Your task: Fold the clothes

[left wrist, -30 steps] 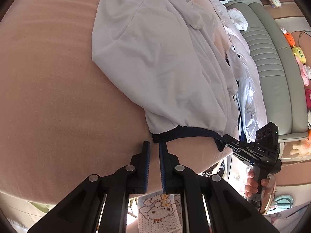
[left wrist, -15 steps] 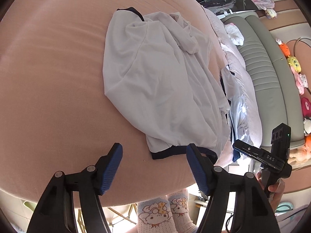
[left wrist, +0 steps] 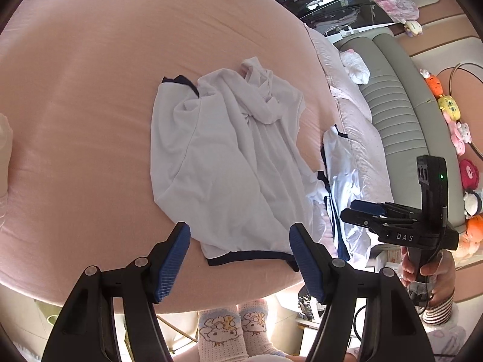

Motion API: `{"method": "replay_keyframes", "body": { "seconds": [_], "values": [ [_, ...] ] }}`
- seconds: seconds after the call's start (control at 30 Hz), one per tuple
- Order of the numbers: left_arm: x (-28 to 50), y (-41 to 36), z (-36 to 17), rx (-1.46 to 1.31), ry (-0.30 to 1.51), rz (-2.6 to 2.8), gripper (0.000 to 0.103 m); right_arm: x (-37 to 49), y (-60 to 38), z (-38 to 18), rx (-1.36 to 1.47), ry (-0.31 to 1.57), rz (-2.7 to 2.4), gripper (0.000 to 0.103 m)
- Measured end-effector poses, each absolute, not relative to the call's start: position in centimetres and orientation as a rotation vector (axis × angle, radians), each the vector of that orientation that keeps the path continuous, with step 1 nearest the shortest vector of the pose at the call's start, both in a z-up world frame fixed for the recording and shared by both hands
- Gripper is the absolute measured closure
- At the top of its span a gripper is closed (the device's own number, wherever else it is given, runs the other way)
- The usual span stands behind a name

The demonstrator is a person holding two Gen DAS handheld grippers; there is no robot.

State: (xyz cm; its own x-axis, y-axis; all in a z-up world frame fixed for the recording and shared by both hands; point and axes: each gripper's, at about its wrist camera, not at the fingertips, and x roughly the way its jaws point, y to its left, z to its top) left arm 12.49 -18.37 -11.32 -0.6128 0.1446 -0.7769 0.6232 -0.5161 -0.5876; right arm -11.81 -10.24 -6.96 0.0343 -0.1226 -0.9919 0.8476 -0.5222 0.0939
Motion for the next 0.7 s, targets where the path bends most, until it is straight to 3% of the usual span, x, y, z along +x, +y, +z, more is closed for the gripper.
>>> {"method": "replay_keyframes", "body": {
  "seconds": [0.3, 0.53, 0.63, 0.7],
  "values": [
    [9.3, -18.9, -10.2, 1.212, 0.882, -2.315, 0.030, -8.2, -17.5, -6.5, 1.430, 1.014, -1.474, 0.044],
    [6.4, -23.7, -14.9, 1.410, 1.052, -2.160, 0.030, -8.9, -21.1, -10.4, 1.453, 1.128, -1.382, 0.044],
    [4.6, -26.3, -17.3, 1.556, 1.087, -2.007, 0.030, -10.2, -23.2, -12.2, 1.506, 1.084, -1.334, 0.044],
    [4.7, -27.8, -17.6, 1.489, 1.187, -1.990, 0.030, -10.9, -24.7, -13.3, 1.554, 1.022, -1.270, 0.044]
  ]
}}
